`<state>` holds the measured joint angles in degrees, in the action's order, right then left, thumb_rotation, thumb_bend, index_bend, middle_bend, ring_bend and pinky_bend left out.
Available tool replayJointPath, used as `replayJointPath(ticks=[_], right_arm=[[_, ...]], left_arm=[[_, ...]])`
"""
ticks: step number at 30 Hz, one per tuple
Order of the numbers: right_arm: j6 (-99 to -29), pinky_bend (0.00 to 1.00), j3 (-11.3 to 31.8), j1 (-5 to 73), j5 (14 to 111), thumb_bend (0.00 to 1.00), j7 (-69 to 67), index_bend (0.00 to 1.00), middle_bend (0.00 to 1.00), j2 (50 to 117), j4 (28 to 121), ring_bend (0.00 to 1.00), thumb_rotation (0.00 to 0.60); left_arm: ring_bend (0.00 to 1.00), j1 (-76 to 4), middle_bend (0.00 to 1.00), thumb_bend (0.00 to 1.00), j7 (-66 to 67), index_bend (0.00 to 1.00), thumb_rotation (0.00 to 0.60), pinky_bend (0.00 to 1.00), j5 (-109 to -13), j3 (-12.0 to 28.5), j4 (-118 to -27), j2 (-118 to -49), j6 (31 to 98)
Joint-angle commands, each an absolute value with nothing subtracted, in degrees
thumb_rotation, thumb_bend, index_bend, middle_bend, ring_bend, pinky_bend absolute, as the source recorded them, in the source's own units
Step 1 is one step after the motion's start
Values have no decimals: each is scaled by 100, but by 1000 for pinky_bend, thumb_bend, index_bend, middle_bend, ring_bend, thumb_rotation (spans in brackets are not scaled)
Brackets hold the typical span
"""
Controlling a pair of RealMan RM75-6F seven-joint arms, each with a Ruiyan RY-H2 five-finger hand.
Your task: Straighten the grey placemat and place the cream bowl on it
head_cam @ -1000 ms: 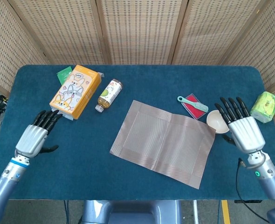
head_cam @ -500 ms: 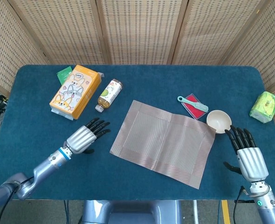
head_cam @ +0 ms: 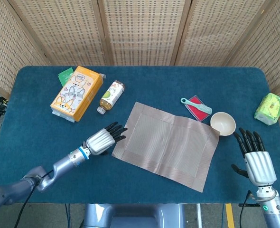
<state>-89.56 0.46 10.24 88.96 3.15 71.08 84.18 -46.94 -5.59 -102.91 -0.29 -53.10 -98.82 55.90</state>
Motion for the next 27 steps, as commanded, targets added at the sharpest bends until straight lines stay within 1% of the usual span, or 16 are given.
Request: replayJointPath(ticks=[1, 12, 13, 15, 17, 18, 20, 23, 27], right_arm=[[-8958, 0, 78, 1002, 8912, 0, 362, 0, 0, 7115, 8416, 0, 600], [-8966, 0, 160, 941, 9003, 0, 349, 0, 0, 7086, 8469, 0, 600], [-8970, 0, 166, 936, 9012, 0, 346, 0, 0, 7083, 8473, 0, 600], [-8983, 0, 173, 922, 9043, 0, 349, 0, 0, 7077, 8483, 0, 600], [-8991, 0, 181, 911, 9068, 0, 342, 0, 0, 7069, 8497, 0, 600], [-8992, 0, 184, 906, 9076, 0, 340, 0, 0, 7065, 8500, 0, 600], [-9004, 0, 196, 896, 9096, 0, 331, 0, 0, 7056, 8512, 0, 600], [-9018, 0, 210, 882, 9127, 0, 317, 0, 0, 7040, 8523, 0, 600], [-9019, 0, 221, 873, 9169, 0, 348, 0, 0, 7036, 8519, 0, 600]], left_arm=[[0, -4795, 0, 0, -571, 174, 600, 0, -10257, -50, -5165, -10030, 5559], [0, -5016, 0, 0, -504, 174, 600, 0, -10108, -135, -4947, -10298, 5442], [0, -5029, 0, 15, -505, 176, 600, 0, -10096, -141, -4947, -10309, 5437], [0, -5053, 0, 98, -531, 188, 600, 0, -10082, -161, -4949, -10337, 5456], [0, -5062, 0, 237, -583, 204, 600, 0, -10081, -193, -4943, -10365, 5506], [0, -5065, 0, 287, -604, 210, 600, 0, -10080, -206, -4932, -10376, 5528], [0, -5078, 0, 339, -646, 217, 600, 0, -10080, -227, -4914, -10399, 5579], [0, -5105, 0, 361, -646, 223, 600, 0, -10062, -235, -4888, -10428, 5617], [0, -5142, 0, 364, -623, 226, 600, 0, -10027, -238, -4878, -10461, 5635]])
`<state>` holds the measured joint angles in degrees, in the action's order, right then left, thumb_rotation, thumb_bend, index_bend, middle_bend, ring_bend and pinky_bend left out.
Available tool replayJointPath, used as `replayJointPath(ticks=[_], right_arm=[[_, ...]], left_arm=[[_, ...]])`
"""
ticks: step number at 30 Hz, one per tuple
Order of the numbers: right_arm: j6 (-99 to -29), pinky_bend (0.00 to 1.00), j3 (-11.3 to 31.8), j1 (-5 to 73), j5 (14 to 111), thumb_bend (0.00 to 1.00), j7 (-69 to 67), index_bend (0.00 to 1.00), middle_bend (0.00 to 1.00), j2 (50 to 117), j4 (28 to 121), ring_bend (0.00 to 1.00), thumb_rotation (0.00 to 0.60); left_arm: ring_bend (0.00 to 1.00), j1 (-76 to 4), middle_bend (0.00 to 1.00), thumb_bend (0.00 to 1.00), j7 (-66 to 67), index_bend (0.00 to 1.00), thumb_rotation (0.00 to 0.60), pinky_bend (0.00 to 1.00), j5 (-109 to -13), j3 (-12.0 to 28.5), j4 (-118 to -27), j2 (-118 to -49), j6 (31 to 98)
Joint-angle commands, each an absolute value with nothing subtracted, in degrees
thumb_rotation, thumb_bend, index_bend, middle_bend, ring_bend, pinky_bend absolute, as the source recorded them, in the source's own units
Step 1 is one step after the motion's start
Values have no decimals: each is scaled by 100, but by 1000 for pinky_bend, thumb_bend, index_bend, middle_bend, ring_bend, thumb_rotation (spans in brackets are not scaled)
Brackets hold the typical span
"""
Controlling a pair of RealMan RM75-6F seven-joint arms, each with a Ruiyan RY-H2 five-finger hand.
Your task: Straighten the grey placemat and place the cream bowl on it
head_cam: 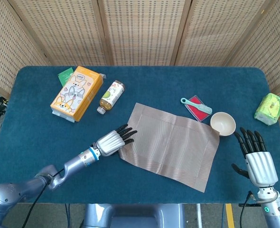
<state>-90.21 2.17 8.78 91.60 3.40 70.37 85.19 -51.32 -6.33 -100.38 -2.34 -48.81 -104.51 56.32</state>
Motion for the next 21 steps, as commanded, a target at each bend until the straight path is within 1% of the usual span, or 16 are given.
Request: replayJointPath(ticks=[1, 4, 6, 8, 10, 11, 13, 15, 17, 18, 21], right_arm=[[-9016, 0, 221, 870, 9176, 0, 351, 0, 0, 7035, 8521, 0, 600], [-9018, 0, 225, 860, 9195, 0, 346, 0, 0, 7028, 8531, 0, 600], [-9027, 0, 230, 853, 9208, 0, 350, 0, 0, 7025, 8535, 0, 600], [-9043, 0, 231, 843, 9242, 0, 353, 0, 0, 7021, 8547, 0, 600], [-9056, 0, 231, 833, 9265, 0, 356, 0, 0, 7015, 8556, 0, 600], [-9064, 0, 231, 826, 9278, 0, 353, 0, 0, 7012, 8561, 0, 600], [-9074, 0, 234, 819, 9297, 0, 347, 0, 0, 7008, 8569, 0, 600], [-9093, 0, 239, 808, 9317, 0, 339, 0, 0, 7002, 8577, 0, 600], [-9103, 0, 245, 800, 9331, 0, 336, 0, 0, 6997, 8580, 0, 600], [-9104, 0, 246, 798, 9334, 0, 336, 0, 0, 6996, 8579, 0, 600], [-9099, 0, 246, 792, 9345, 0, 329, 0, 0, 6993, 8578, 0, 600]], left_arm=[[0, -5149, 0, 364, -618, 227, 600, 0, -10017, -239, -4878, -10473, 5633], [0, -5165, 0, 380, -609, 237, 600, 0, -9982, -237, -4870, -10510, 5621], [0, -5177, 0, 431, -614, 251, 600, 0, -9951, -229, -4859, -10541, 5605], [0, -5201, 0, 524, -618, 276, 600, 0, -9869, -179, -4810, -10620, 5562], [0, -5220, 0, 583, -614, 303, 600, 0, -9805, -135, -4753, -10694, 5533], [0, -5227, 0, 599, -624, 333, 600, 0, -9773, -115, -4725, -10734, 5531], [0, -5236, 0, 605, -672, 434, 600, 0, -9747, -102, -4706, -10776, 5548], [0, -5245, 0, 592, -736, 585, 600, 0, -9759, -102, -4715, -10798, 5632], [0, -5248, 0, 585, -692, 668, 600, 0, -9785, -114, -4707, -10804, 5715], [0, -5246, 0, 585, -676, 703, 600, 0, -9790, -119, -4710, -10802, 5734], [0, -5228, 0, 585, -607, 754, 600, 0, -9801, -133, -4766, -10771, 5815]])
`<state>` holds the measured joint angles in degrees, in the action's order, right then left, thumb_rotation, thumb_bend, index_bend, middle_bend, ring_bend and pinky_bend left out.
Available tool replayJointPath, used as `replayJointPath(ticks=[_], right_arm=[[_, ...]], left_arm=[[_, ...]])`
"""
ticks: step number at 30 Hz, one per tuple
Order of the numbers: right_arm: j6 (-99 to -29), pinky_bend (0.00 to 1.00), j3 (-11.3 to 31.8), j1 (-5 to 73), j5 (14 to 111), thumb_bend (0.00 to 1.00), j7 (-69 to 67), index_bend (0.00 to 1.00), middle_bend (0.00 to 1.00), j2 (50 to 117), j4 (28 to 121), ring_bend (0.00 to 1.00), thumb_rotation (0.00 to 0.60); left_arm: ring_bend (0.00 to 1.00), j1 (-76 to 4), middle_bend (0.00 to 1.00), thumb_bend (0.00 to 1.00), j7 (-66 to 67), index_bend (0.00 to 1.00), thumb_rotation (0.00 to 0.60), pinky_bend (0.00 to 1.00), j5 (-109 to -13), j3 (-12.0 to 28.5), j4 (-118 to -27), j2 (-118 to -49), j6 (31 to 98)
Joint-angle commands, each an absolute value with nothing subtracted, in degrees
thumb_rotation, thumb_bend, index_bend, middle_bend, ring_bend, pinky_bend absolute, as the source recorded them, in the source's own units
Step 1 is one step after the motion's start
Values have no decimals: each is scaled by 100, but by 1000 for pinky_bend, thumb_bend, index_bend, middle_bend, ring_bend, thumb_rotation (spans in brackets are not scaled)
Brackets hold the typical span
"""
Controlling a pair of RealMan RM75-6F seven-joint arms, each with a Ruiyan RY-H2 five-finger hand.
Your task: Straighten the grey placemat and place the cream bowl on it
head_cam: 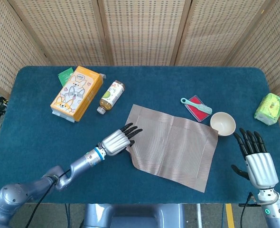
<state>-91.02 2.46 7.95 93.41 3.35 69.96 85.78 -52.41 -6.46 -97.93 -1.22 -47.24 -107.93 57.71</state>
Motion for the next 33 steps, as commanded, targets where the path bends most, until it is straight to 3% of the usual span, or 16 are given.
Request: replayJointPath(ticks=[1, 8, 19, 33], right_arm=[[-9098, 0, 248, 789, 9349, 0, 324, 0, 0, 6990, 8579, 0, 600], [-9127, 0, 275, 766, 9359, 0, 309, 0, 0, 6969, 8594, 0, 600], [-9166, 0, 268, 734, 9450, 0, 301, 0, 0, 6934, 8620, 0, 600], [-9196, 0, 276, 706, 9518, 0, 311, 0, 0, 6897, 8696, 0, 600]], left_arm=[[0, -5209, 0, 585, -585, 759, 600, 0, -9804, -138, -4828, -10738, 5874], [0, -5034, 0, 595, -242, 777, 600, 0, -9783, -201, -5371, -10407, 6091], [0, -4152, 0, 601, 1464, 788, 600, 0, -9089, -141, -6720, -9447, 6461], [0, -3561, 0, 605, 2410, 794, 600, 0, -8959, -532, -7725, -8736, 6480]])
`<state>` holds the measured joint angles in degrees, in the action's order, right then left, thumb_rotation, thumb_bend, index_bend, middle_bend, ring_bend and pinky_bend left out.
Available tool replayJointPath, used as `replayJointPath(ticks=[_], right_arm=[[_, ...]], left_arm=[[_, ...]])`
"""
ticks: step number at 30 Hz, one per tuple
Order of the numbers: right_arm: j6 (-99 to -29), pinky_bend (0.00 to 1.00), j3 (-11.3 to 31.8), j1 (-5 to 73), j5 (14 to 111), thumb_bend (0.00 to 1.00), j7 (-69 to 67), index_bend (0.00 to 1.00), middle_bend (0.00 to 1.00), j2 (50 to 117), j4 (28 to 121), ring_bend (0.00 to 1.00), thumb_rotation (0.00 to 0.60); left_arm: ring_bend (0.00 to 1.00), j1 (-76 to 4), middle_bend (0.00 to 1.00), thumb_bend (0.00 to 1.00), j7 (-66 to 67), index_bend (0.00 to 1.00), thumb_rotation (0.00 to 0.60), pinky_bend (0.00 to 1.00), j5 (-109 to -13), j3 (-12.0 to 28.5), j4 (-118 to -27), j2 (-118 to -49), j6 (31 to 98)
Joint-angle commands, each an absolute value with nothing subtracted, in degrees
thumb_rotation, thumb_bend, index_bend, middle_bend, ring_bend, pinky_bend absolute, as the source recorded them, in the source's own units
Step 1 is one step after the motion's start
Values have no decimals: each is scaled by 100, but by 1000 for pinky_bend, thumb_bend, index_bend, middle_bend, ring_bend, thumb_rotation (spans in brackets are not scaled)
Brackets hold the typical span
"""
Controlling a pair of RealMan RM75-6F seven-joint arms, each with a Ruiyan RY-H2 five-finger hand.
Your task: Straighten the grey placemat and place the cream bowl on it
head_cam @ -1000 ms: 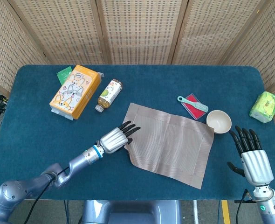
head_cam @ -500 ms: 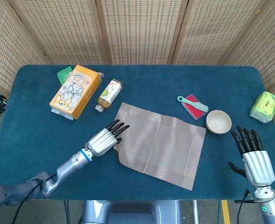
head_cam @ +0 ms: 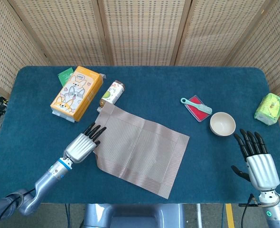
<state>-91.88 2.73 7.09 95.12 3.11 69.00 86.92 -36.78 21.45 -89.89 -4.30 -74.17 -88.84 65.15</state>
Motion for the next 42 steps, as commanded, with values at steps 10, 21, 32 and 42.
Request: replayJointPath(ticks=[10, 21, 32, 42], right_arm=[[-9263, 0, 298, 674, 9550, 0, 294, 0, 0, 6868, 8716, 0, 600], [-9279, 0, 314, 653, 9553, 0, 309, 0, 0, 6867, 8700, 0, 600], [-9262, 0, 317, 643, 9552, 0, 322, 0, 0, 6878, 8689, 0, 600], [-9171, 0, 345, 656, 9460, 0, 356, 0, 0, 6886, 8681, 0, 600]], left_arm=[[0, -3362, 0, 605, 3374, 794, 600, 0, -8764, -861, -9259, -8116, 6118], [0, -3315, 0, 599, 4154, 791, 600, 0, -8442, -1043, -10062, -7880, 5662], [0, -3254, 0, 0, 4198, 0, 600, 0, -8437, -999, -10529, -7384, 5785], [0, -2896, 0, 0, 3340, 0, 600, 0, -8789, -933, -11188, -6419, 6635]])
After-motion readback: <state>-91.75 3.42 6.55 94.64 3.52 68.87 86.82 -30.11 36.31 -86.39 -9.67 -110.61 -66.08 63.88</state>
